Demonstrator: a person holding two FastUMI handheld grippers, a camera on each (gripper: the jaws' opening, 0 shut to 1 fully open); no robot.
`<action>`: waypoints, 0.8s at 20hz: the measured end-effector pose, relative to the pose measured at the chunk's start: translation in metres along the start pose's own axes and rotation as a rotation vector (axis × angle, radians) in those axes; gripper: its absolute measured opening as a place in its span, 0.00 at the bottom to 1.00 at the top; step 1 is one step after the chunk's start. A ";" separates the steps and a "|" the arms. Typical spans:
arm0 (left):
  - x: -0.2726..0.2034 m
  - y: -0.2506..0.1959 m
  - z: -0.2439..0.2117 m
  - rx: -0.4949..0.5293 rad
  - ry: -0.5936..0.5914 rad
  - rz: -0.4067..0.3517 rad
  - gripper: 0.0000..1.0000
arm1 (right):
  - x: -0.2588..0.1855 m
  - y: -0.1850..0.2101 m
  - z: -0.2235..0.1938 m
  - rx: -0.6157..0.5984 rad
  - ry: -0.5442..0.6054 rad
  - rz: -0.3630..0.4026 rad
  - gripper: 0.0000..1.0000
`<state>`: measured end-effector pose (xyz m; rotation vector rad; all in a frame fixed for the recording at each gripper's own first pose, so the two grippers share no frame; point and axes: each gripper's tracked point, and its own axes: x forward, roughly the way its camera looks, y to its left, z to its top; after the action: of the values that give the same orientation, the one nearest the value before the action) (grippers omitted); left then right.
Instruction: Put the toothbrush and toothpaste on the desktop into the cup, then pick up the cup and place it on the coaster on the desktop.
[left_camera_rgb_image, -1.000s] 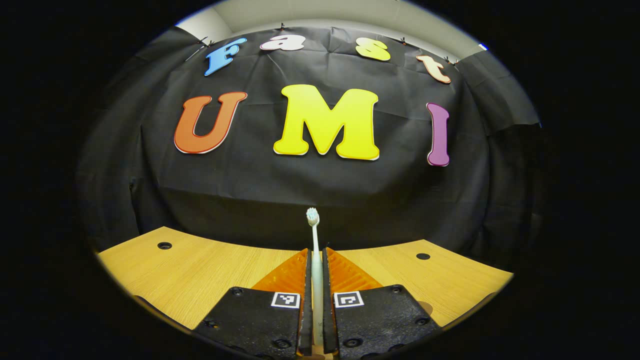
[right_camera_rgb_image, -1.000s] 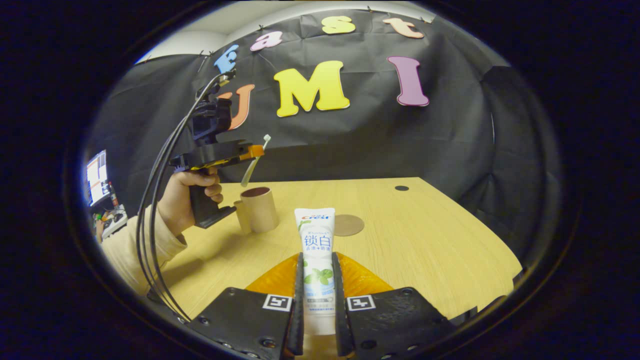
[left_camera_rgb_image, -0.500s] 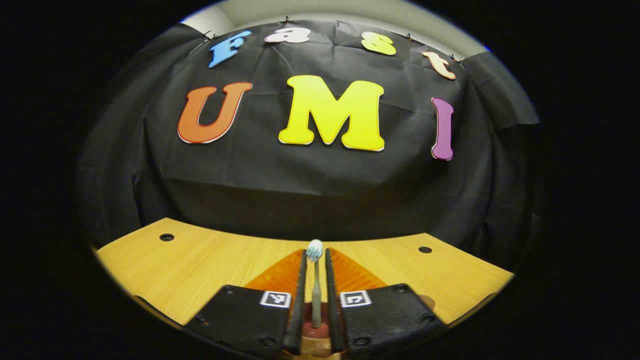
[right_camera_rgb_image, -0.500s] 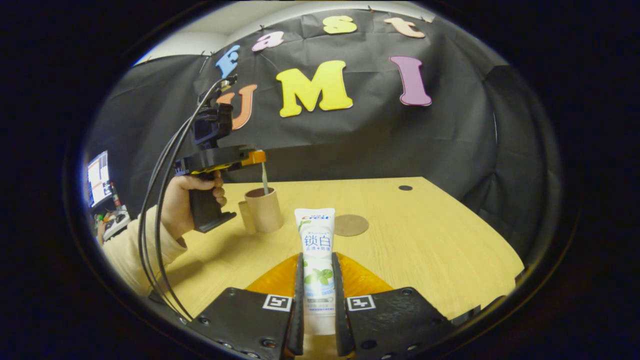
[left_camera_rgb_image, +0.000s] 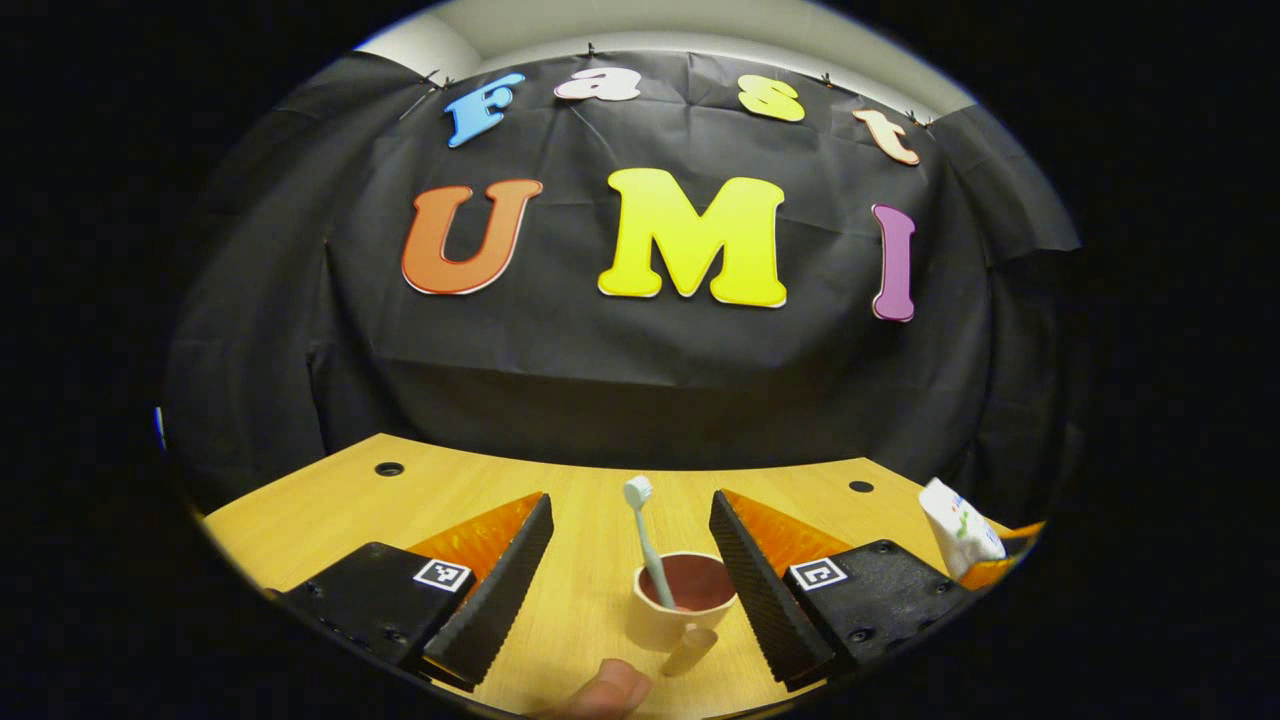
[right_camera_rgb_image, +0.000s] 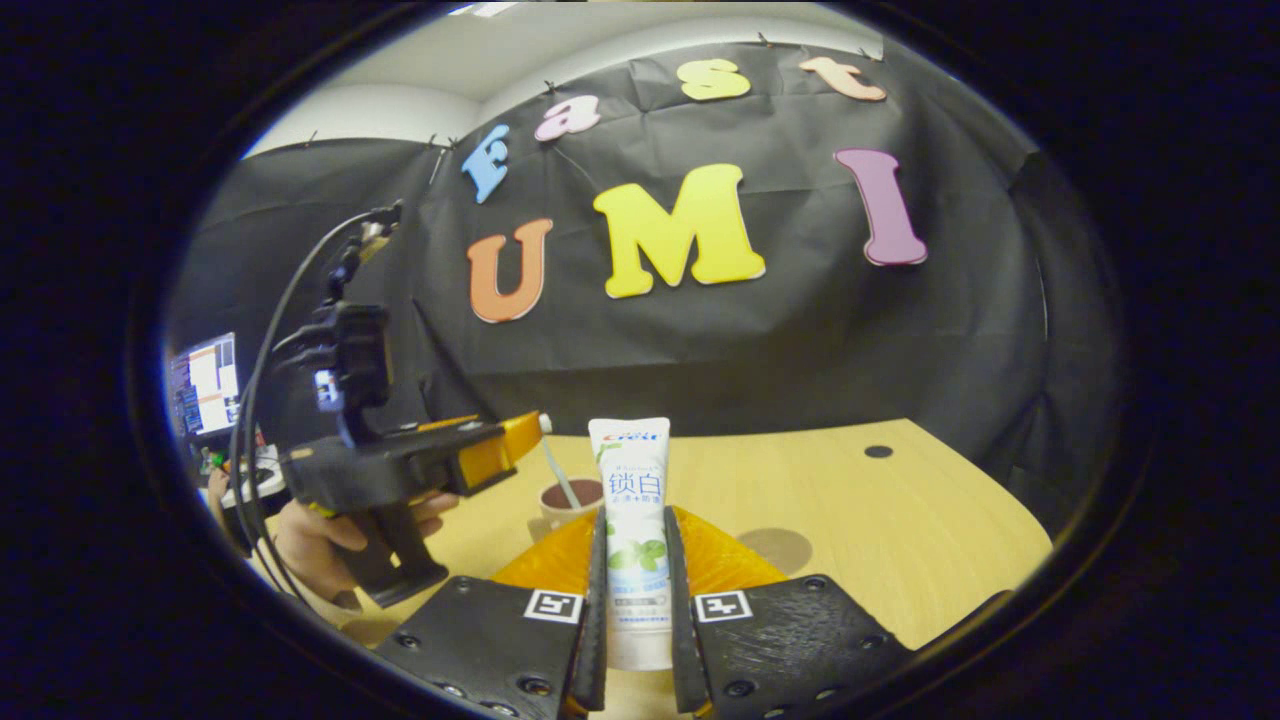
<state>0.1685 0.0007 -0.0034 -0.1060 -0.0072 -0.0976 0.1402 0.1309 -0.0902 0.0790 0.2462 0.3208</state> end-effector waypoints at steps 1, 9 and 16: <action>-0.011 0.009 0.001 -0.001 -0.008 0.016 0.99 | 0.017 0.012 0.010 0.016 -0.028 0.037 0.26; -0.050 0.033 -0.035 0.016 0.058 0.032 0.98 | 0.122 0.054 0.027 0.029 -0.078 0.108 0.27; -0.051 0.030 -0.054 -0.003 0.108 -0.006 0.98 | 0.169 0.054 -0.006 0.001 -0.045 0.102 0.28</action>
<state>0.1211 0.0293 -0.0606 -0.1033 0.1002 -0.1088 0.2775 0.2368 -0.1282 0.0995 0.1982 0.4196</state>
